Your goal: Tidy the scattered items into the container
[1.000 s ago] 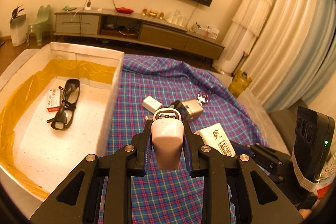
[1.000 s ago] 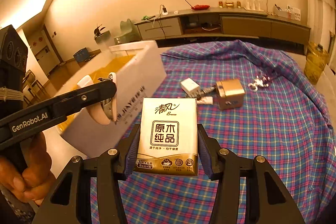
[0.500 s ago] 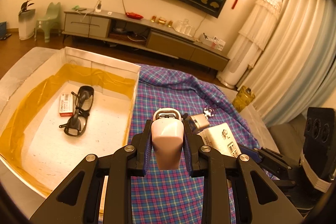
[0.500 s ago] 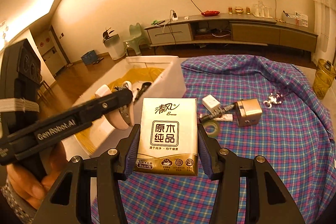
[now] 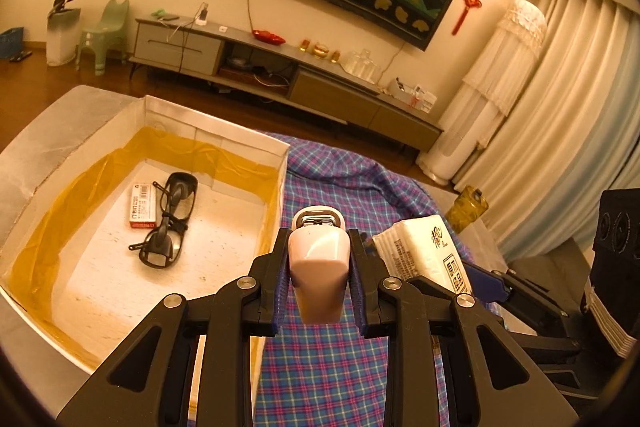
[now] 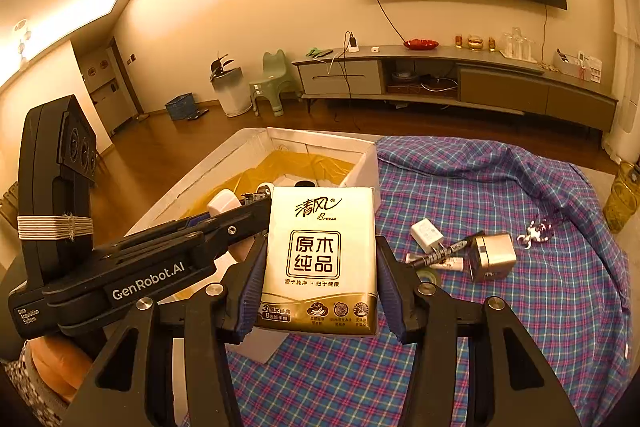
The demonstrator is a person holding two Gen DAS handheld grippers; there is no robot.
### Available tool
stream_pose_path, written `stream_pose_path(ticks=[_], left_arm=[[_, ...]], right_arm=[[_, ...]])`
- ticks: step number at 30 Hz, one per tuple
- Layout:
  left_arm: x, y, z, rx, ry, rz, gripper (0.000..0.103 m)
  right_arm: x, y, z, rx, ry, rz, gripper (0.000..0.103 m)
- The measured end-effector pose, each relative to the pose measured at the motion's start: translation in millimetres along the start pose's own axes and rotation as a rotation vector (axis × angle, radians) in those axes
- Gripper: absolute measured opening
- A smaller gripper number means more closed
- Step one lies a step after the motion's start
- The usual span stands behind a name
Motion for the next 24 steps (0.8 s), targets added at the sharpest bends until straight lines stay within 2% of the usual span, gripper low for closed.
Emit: stream_pose_path(ticks=[9, 24], left_arm=[[-13, -3, 8, -0.001, -0.044, -0.013, 0.026], [-56, -2, 24, -0.012, -0.187, -0.035, 0.026]], right_arm=[[-2, 5, 8, -0.009, 0.002, 0.008, 0.052], [-22, 22, 32, -0.015, -0.054, 0.028, 0.052]])
Point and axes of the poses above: each gripper's, at about its wrist camera, not at the fingertips, and y roughly the way its jaws point, x to its right, z to its top, the point moved 7 cm from there along y, roughly the way its jaws point, and after that the axes turned 3 degrees about z, right-handed, at the moved point
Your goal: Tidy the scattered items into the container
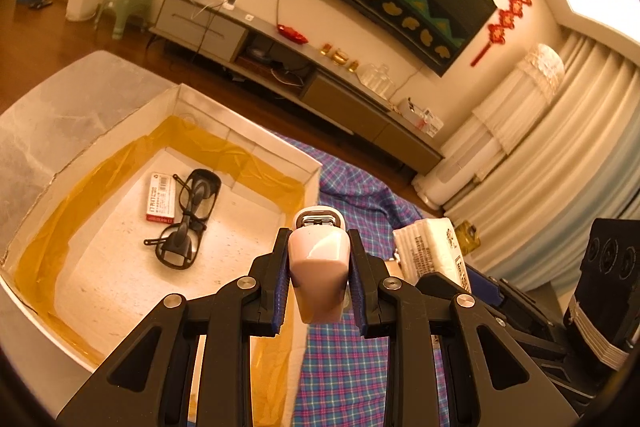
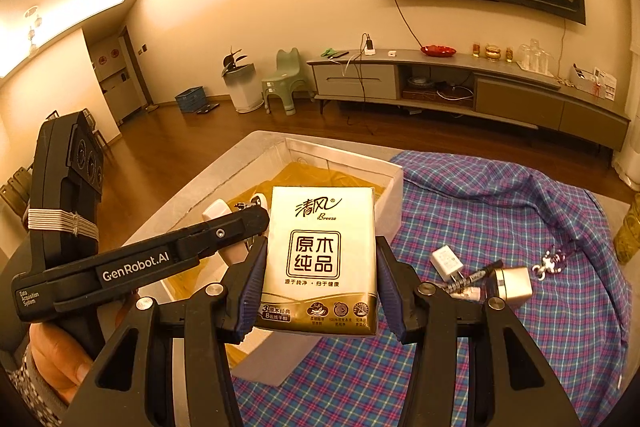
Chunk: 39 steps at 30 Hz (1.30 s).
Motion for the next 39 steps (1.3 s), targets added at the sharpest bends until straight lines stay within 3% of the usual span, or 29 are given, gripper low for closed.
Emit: stream_pose_path(ticks=[12, 19, 39], left_arm=[[-38, 8, 12, -0.024, -0.128, 0.010, 0.026], [-54, 25, 6, -0.079, -0.191, 0.040, 0.026], [-55, 61, -21, -0.205, -0.219, 0.108, 0.026]], right_arm=[[-8, 26, 12, -0.040, -0.037, 0.026, 0.052], [-10, 45, 21, -0.068, -0.059, 0.037, 0.052], [1, 115, 34, -0.193, -0.093, 0.037, 0.052]])
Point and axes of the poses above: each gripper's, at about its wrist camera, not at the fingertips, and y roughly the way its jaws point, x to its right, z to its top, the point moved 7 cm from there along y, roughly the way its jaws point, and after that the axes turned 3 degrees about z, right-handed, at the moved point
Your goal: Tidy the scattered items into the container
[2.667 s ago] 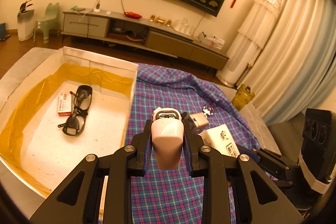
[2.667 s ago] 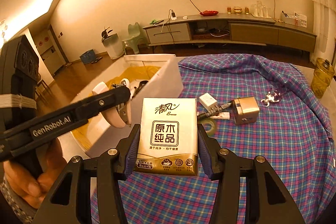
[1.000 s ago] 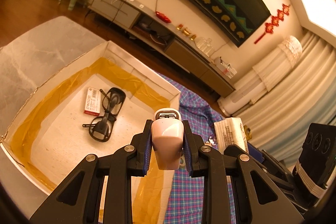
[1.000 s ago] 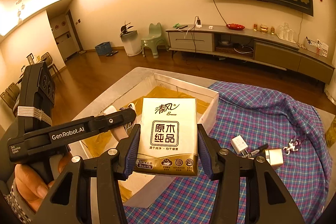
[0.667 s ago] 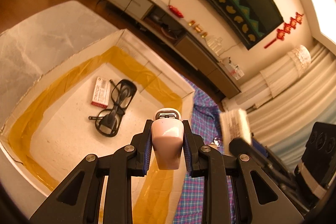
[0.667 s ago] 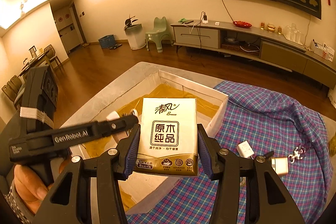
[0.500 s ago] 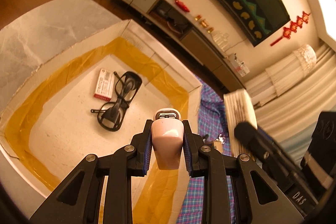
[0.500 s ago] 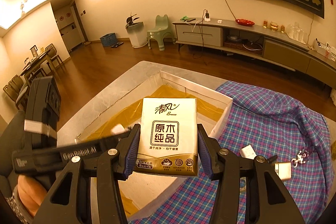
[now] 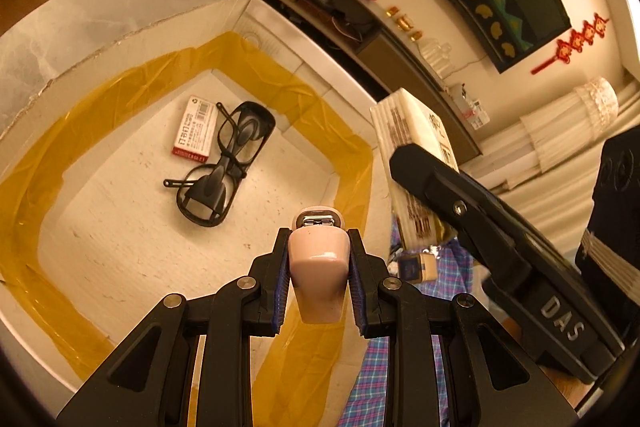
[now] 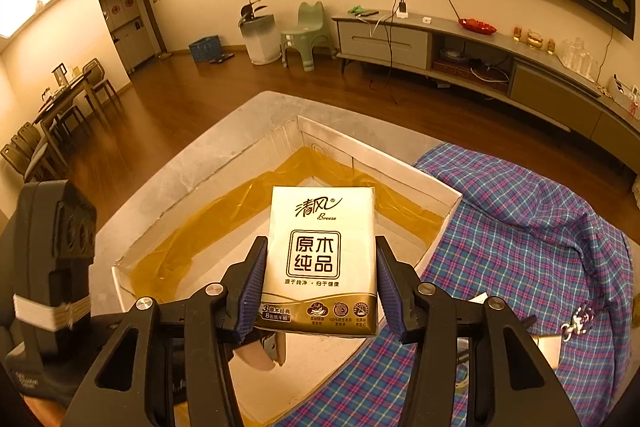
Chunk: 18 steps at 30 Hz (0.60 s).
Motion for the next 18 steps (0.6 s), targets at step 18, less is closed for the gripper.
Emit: stream_pose_path(ticks=[18], left_arm=[[2, 16, -4, -0.022, 0.005, 0.041, 0.027]], right_arm=[[9, 29, 5, -0.086, -0.063, -0.027, 0.052]])
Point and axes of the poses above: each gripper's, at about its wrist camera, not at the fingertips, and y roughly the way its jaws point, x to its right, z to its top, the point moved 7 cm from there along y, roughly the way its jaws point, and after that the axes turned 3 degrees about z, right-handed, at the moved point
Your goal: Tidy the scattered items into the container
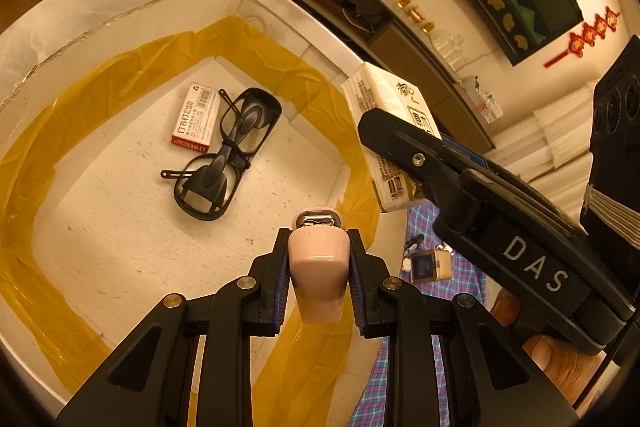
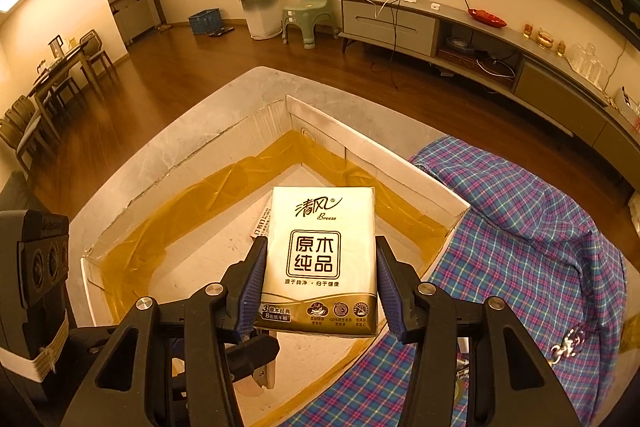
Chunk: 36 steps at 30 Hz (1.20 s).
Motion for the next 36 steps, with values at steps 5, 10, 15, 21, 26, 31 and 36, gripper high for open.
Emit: stream_pose_path(ticks=[5, 10, 15, 21, 26, 31, 36], left_arm=[[-1, 4, 2, -0.003, -0.008, 0.006, 0.027], [-1, 6, 2, -0.010, -0.017, 0.003, 0.027], [-5, 10, 4, -0.023, -0.046, -0.009, 0.027], [-9, 16, 5, -0.041, -0.081, -0.018, 0.027], [-10, 23, 4, -0.062, -0.107, -0.017, 0.027], [-11, 27, 4, -0.079, -0.129, -0.013, 0.027], [-12, 28, 3, -0.089, -0.144, -0.009, 0.027]], right_arm=[[2, 5, -2, -0.015, -0.010, -0.011, 0.052], [6, 9, -2, -0.027, -0.016, -0.020, 0.052], [8, 13, -2, -0.042, -0.029, -0.031, 0.052], [11, 20, -2, -0.062, -0.033, -0.031, 0.052], [11, 27, -2, -0.079, -0.045, -0.036, 0.052], [11, 32, 0, -0.092, -0.059, -0.049, 0.052], [12, 34, 1, -0.101, -0.066, -0.048, 0.052]])
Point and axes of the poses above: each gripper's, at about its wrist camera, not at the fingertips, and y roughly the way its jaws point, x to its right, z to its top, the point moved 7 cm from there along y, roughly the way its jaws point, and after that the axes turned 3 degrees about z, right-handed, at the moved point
